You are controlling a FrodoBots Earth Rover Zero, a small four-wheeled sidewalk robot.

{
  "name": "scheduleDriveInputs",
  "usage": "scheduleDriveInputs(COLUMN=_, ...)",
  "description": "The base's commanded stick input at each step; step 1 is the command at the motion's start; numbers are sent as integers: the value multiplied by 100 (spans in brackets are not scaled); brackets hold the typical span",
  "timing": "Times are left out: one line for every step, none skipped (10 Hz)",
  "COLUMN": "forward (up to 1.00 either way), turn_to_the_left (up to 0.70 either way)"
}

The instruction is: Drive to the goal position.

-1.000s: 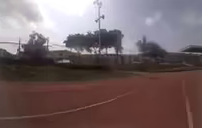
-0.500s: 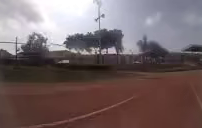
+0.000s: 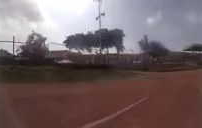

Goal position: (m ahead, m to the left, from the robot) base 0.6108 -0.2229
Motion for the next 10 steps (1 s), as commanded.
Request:
scheduleDriveInputs(forward=70, turn_to_the_left=0)
scheduleDriveInputs(forward=70, turn_to_the_left=0)
scheduleDriveInputs(forward=70, turn_to_the_left=0)
scheduleDriveInputs(forward=70, turn_to_the_left=0)
scheduleDriveInputs(forward=70, turn_to_the_left=0)
scheduleDriveInputs(forward=70, turn_to_the_left=0)
scheduleDriveInputs(forward=70, turn_to_the_left=0)
scheduleDriveInputs(forward=70, turn_to_the_left=0)
scheduleDriveInputs(forward=70, turn_to_the_left=0)
scheduleDriveInputs(forward=70, turn_to_the_left=0)
